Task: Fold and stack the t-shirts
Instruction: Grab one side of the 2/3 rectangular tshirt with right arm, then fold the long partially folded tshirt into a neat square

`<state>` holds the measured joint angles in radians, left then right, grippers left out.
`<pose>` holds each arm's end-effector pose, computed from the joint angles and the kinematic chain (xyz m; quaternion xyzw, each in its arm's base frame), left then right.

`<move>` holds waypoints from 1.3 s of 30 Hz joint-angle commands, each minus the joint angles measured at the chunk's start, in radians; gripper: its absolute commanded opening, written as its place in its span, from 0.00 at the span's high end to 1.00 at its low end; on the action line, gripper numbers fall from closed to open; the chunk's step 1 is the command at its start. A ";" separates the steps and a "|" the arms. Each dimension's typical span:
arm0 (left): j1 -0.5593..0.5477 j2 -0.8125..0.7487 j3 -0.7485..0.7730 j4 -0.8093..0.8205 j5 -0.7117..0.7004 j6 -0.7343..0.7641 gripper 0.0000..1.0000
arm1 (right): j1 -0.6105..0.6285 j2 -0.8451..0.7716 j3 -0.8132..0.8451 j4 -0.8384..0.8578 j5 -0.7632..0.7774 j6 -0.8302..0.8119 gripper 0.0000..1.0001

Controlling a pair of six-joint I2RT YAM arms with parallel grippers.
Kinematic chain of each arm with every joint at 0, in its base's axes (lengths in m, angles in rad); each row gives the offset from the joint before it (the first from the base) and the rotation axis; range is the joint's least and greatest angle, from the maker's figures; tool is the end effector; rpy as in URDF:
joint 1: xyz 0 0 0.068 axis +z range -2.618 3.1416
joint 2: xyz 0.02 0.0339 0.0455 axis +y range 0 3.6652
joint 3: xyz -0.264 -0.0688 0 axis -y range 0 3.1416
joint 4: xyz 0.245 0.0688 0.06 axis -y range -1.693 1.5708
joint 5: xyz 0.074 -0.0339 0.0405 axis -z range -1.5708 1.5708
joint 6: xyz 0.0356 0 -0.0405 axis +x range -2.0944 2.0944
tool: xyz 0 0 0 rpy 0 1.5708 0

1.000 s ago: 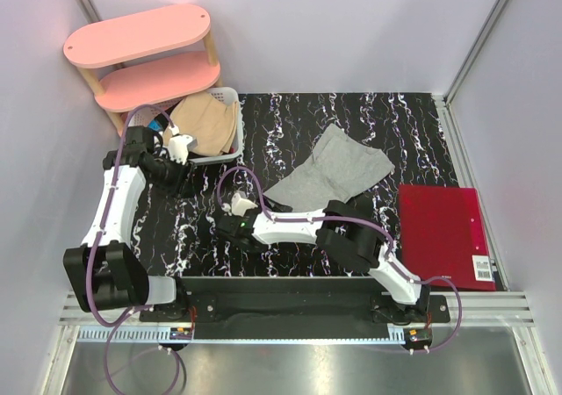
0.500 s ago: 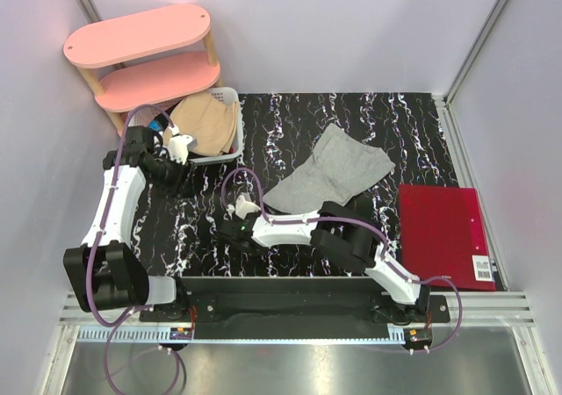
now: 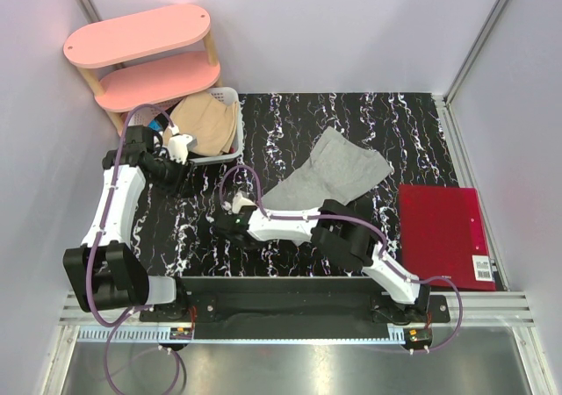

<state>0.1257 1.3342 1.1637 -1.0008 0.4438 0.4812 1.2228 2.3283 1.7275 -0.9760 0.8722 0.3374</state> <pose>0.2510 0.0163 0.2899 0.2120 0.9333 -0.1480 0.2492 0.1746 0.4013 0.1194 -0.3894 0.8185 -0.3022 0.2952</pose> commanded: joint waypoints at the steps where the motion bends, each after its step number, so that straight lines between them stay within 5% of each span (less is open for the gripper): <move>1: 0.003 -0.033 0.040 0.007 0.009 0.016 0.54 | 0.023 -0.096 0.144 -0.004 -0.271 0.035 1.00; 16: 0.003 -0.059 0.039 0.001 -0.010 0.028 0.54 | 0.115 -0.213 0.474 -0.153 -0.487 0.078 1.00; 39: 0.003 -0.047 0.100 -0.028 -0.002 0.020 0.54 | 0.104 -0.333 0.417 -0.089 -0.704 0.031 1.00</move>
<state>0.1257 1.3022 1.2087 -1.0279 0.4397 0.4995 1.3361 2.0583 2.1647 -1.1030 0.1898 0.4026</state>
